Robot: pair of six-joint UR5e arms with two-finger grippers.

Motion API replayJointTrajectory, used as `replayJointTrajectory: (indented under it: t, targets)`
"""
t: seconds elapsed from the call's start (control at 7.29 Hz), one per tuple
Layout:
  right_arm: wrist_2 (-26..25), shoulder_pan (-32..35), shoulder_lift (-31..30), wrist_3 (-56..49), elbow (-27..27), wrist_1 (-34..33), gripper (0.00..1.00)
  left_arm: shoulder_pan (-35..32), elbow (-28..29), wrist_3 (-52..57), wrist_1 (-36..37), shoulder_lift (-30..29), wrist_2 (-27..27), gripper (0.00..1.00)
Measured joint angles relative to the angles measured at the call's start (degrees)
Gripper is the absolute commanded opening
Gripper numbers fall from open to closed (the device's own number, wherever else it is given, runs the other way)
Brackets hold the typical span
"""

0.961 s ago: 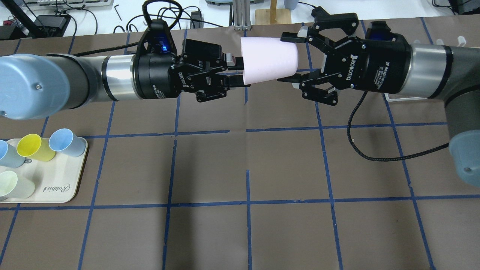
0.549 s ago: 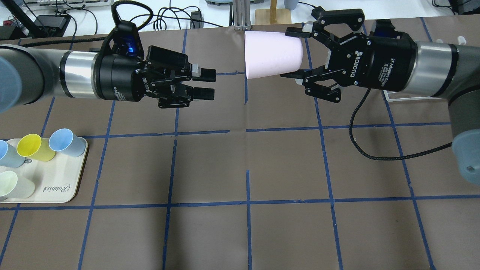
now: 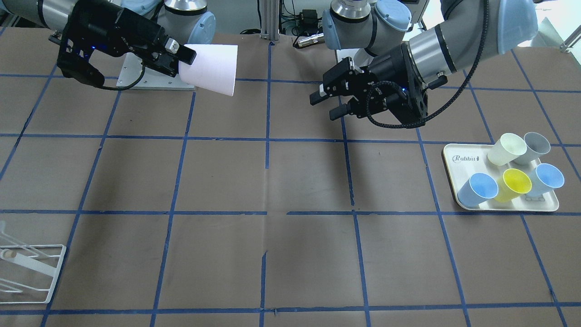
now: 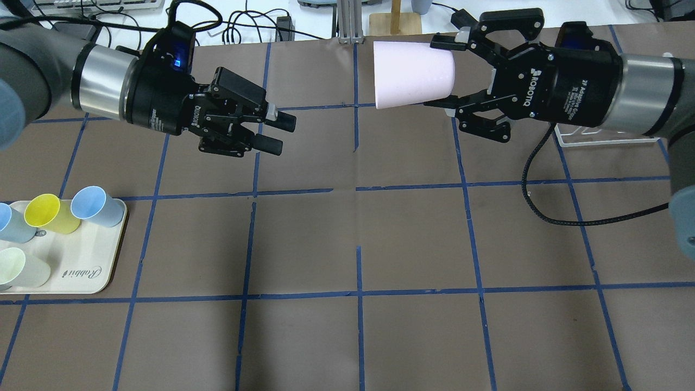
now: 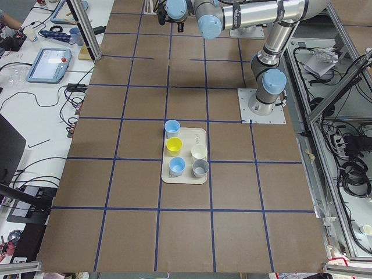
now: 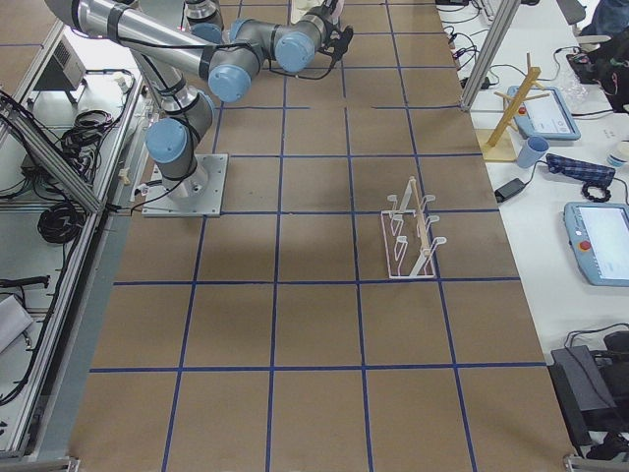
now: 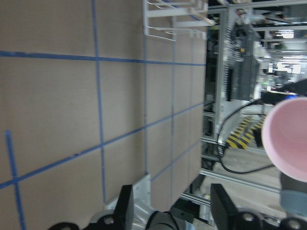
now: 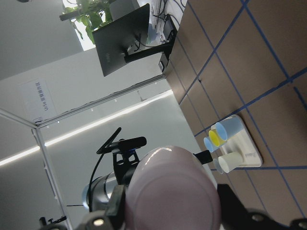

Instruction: Transfer IKEA cup to right arm and place on rack

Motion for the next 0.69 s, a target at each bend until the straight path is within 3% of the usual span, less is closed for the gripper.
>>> replayJointTrajectory:
  t: [0.27, 0.55, 0.69]
  targets:
    - [-12.41, 0.09, -2.71, -0.64, 0.15, -0.76, 0.60, -2.05, 2.44, -3.20, 6.81, -2.70, 18.83, 0.86]
    - [-26.72, 0.37, -4.86, -4.35, 0.33, -0.37, 0.59, -4.70, 6.44, -3.92, 8.53, -4.20, 36.15, 1.00]
    - [-35.08, 0.43, -5.18, -9.51, 0.41, 0.23, 0.58, -6.48, 7.68, -4.20, 8.61, -3.86, 42.08, 1.00]
